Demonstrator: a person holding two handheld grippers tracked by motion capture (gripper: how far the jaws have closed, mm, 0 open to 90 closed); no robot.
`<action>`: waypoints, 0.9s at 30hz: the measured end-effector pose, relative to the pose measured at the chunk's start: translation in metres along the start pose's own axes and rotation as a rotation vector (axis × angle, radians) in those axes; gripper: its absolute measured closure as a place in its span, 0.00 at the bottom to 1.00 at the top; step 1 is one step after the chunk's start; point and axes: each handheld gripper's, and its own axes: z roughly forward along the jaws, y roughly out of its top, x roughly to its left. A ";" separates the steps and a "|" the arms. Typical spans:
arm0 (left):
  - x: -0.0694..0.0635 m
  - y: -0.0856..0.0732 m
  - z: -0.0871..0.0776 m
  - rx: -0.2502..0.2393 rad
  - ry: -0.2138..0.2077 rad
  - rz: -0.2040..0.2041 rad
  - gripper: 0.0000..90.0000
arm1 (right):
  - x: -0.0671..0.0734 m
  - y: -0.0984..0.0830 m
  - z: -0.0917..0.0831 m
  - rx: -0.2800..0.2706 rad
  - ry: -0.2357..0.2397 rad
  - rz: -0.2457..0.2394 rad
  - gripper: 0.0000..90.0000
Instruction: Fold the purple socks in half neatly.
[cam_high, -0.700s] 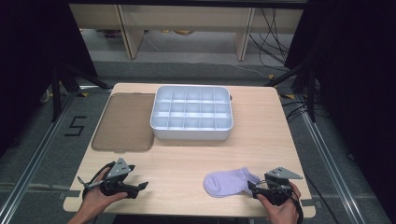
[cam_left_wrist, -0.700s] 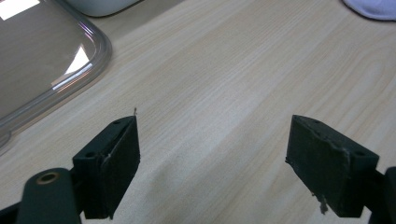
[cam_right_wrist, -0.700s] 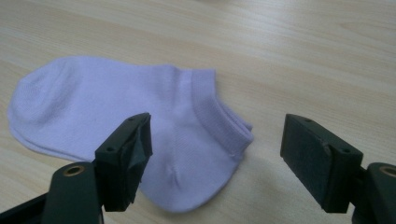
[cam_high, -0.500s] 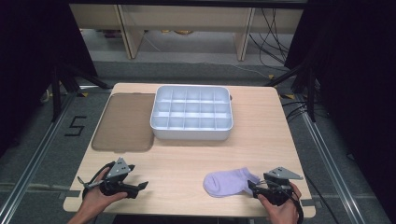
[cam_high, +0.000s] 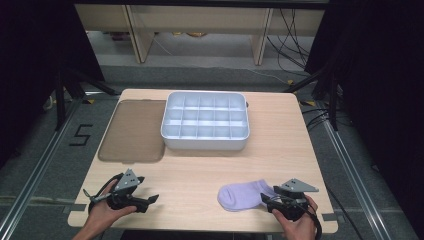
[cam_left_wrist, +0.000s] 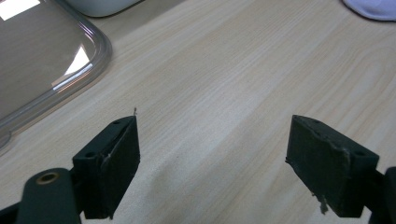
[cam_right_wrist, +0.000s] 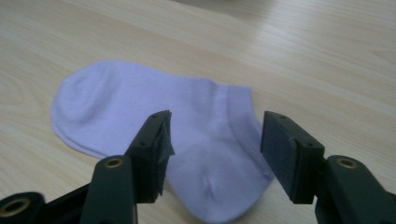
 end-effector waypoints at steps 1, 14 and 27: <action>0.000 0.000 0.000 0.000 0.001 0.000 0.18 | 0.002 0.000 0.001 -0.004 0.014 0.003 0.52; -0.002 0.000 0.001 0.005 -0.009 -0.001 0.18 | 0.046 0.017 0.018 0.037 0.125 -0.143 0.90; -0.003 0.001 0.002 0.006 -0.011 -0.001 0.18 | 0.058 0.024 0.040 0.107 0.133 -0.187 1.00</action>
